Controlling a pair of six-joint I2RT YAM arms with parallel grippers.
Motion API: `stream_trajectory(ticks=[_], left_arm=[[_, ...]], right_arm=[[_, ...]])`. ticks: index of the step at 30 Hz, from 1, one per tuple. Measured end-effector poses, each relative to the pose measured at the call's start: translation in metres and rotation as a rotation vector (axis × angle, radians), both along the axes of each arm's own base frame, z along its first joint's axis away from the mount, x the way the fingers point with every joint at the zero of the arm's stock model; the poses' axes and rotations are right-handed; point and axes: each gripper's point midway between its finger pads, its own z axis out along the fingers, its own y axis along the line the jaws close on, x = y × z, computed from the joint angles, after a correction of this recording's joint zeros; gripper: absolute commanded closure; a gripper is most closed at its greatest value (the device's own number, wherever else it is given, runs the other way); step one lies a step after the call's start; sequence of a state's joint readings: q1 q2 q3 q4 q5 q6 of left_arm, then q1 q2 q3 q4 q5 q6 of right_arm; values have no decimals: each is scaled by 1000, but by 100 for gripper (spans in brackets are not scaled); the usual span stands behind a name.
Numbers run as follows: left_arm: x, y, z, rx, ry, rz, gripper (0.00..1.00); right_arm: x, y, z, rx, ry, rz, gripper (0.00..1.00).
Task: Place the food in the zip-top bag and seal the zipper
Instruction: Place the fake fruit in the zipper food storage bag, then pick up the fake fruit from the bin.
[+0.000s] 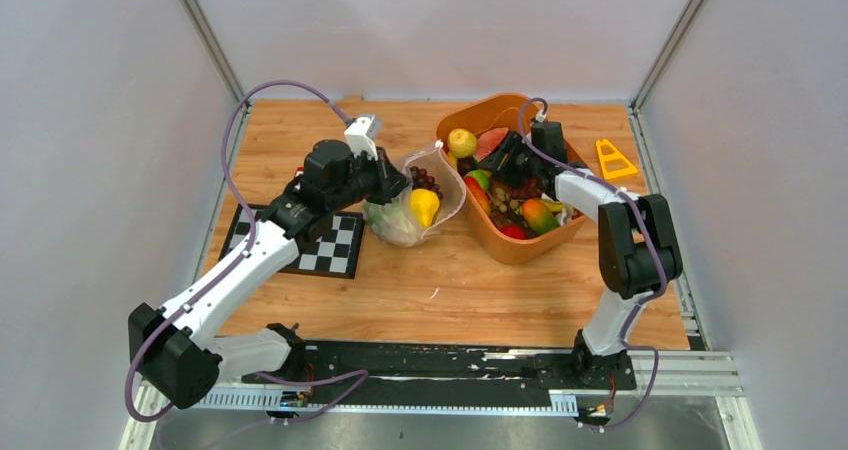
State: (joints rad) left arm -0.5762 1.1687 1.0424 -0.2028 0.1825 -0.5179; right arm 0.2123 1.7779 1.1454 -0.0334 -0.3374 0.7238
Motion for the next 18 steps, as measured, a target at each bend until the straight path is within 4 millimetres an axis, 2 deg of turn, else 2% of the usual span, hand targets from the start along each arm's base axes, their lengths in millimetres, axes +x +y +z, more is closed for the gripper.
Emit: stream_trajectory(ticks=[4, 9, 13, 14, 18], left_arm=[[-1, 2, 2, 1, -4, 7, 100], [-1, 3, 3, 0, -5, 8, 100], [-1, 3, 3, 0, -5, 8, 100], [-2, 3, 3, 0, -5, 8, 100], [-1, 3, 3, 0, -5, 8, 100]], right_arm=[[7, 3, -9, 38, 22, -31, 51], [15, 4, -9, 56, 3, -53, 64], [22, 7, -14, 69, -12, -57, 66], [23, 7, -16, 70, -11, -59, 69], [25, 6, -20, 65, -13, -64, 92]])
